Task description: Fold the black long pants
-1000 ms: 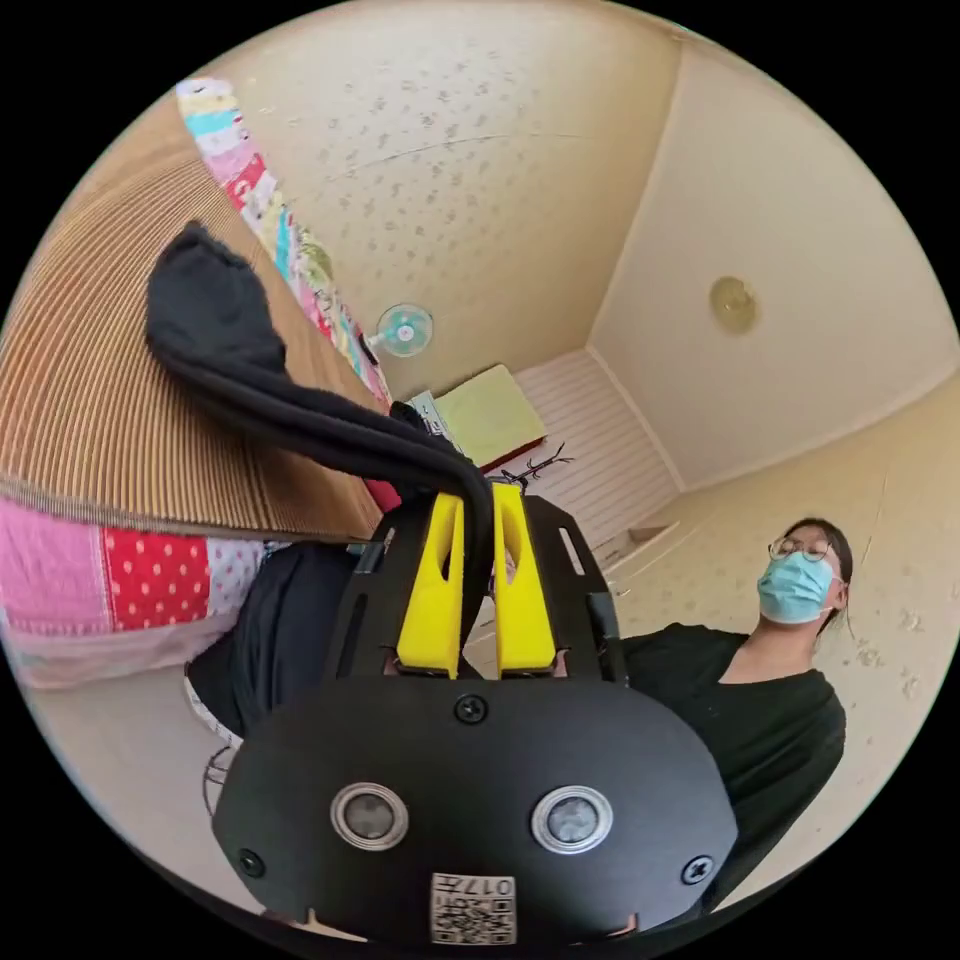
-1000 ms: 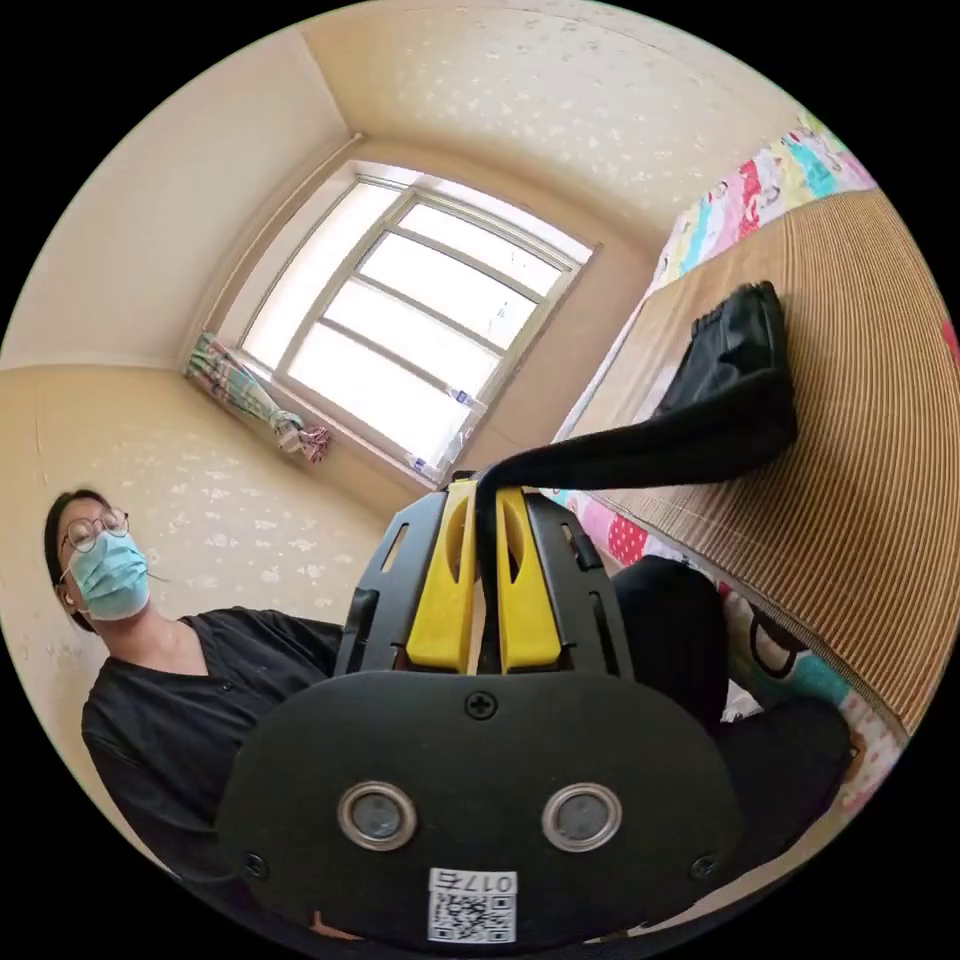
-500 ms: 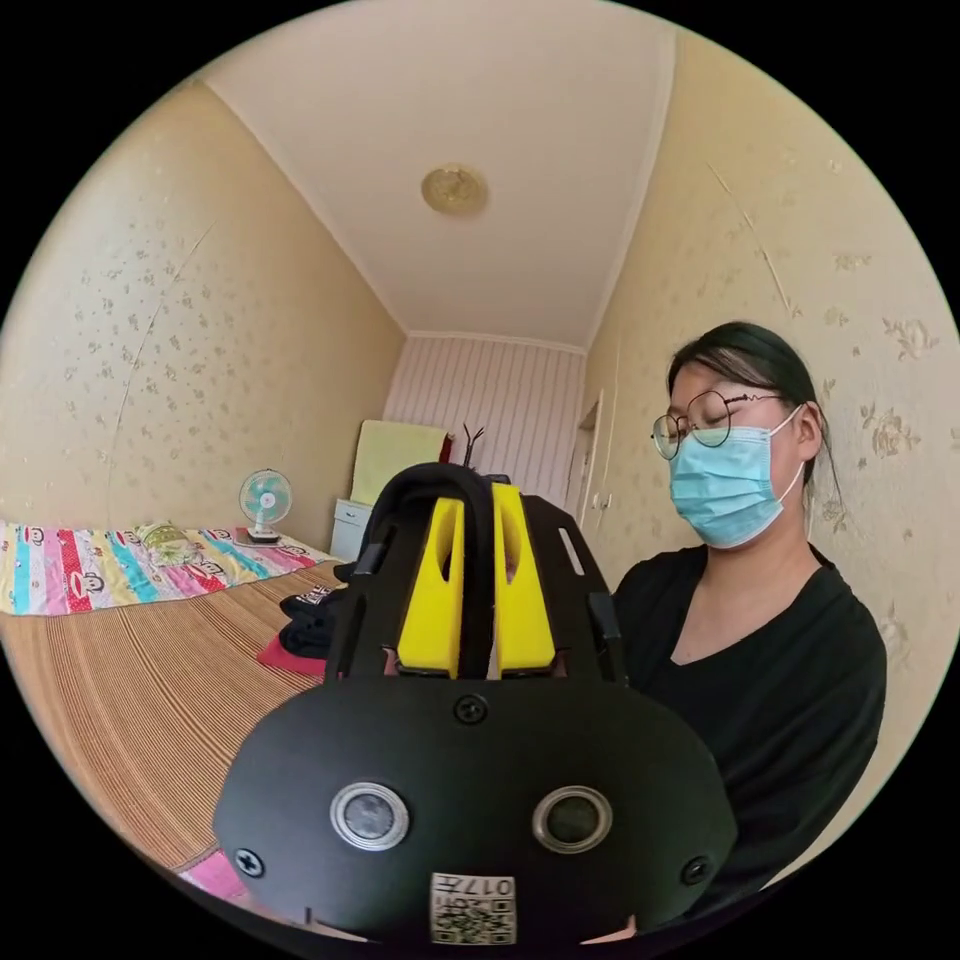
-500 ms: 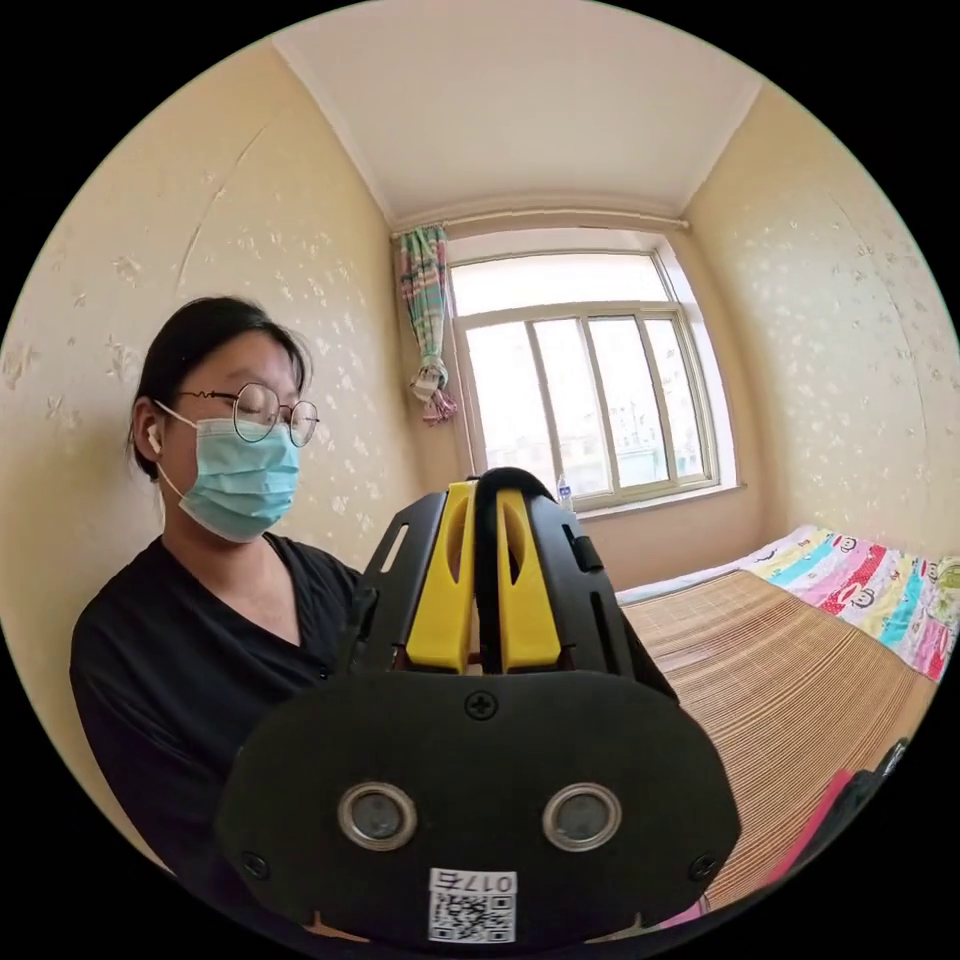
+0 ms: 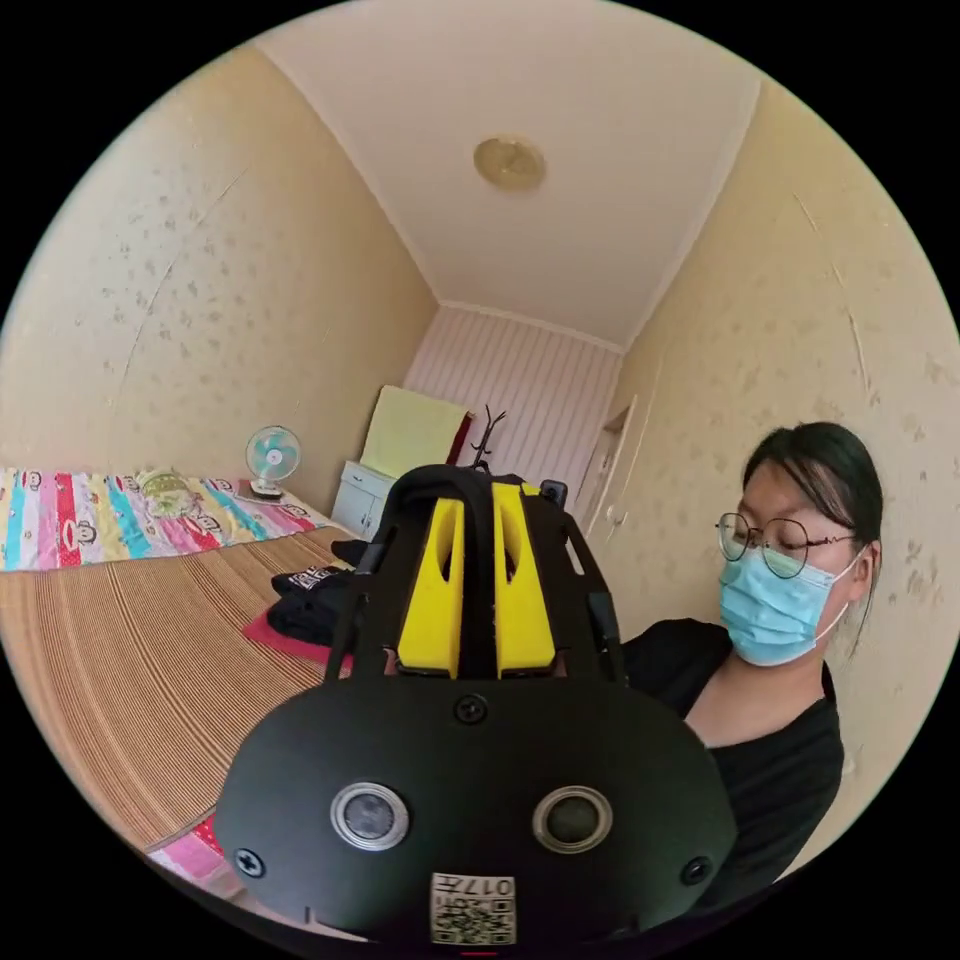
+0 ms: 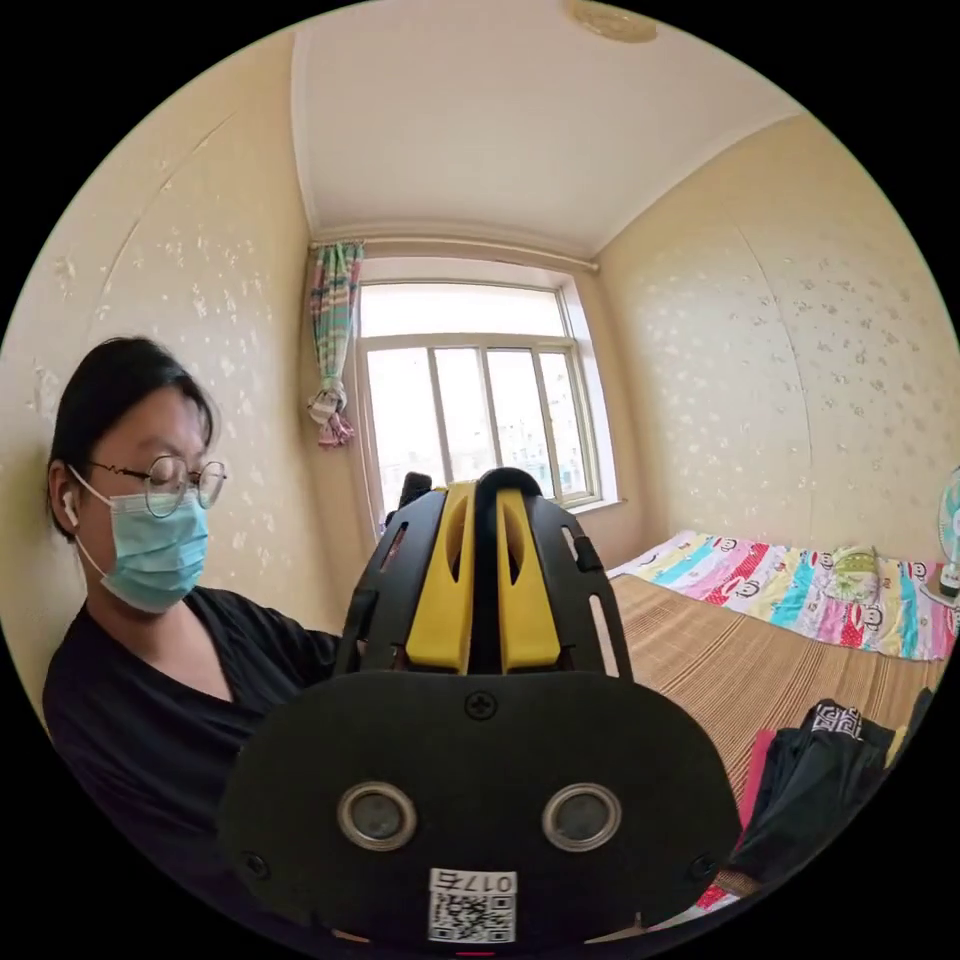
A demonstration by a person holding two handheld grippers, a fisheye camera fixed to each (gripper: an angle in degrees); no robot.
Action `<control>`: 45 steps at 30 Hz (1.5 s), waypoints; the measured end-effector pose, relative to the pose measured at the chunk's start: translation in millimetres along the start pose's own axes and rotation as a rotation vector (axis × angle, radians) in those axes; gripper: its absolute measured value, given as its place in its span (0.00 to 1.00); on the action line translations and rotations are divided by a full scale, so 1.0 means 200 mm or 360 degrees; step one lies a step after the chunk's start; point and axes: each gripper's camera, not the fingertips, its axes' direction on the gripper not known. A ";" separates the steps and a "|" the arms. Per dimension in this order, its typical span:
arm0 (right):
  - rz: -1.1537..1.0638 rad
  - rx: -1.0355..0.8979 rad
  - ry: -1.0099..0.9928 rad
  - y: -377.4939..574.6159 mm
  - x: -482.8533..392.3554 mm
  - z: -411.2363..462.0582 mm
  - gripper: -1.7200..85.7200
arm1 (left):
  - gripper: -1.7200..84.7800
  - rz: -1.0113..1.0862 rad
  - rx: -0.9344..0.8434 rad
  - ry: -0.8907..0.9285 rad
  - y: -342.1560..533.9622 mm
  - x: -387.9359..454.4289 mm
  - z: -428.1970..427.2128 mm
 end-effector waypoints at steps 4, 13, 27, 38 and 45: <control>0.0203 -0.0254 0.0386 0.21 0.54 0.30 0.04 | 0.08 -0.0368 -0.0127 -0.0175 0.15 -0.82 0.21; 0.0482 -0.0455 0.0289 0.90 0.85 0.49 0.04 | 0.08 -0.0416 -0.0416 -0.0279 0.73 -1.18 0.31; 0.1224 -0.0890 -0.0064 2.11 0.78 0.41 0.15 | 0.16 -0.1299 -0.0664 0.0231 1.81 -1.39 -0.05; 0.1483 -0.0768 0.0399 2.13 1.17 0.82 0.31 | 0.32 -0.1309 -0.0473 -0.0373 1.52 -1.81 0.15; 0.1013 -0.1137 0.0591 2.03 0.83 1.10 0.21 | 0.17 -0.1364 -0.0468 -0.0376 1.53 -1.76 0.17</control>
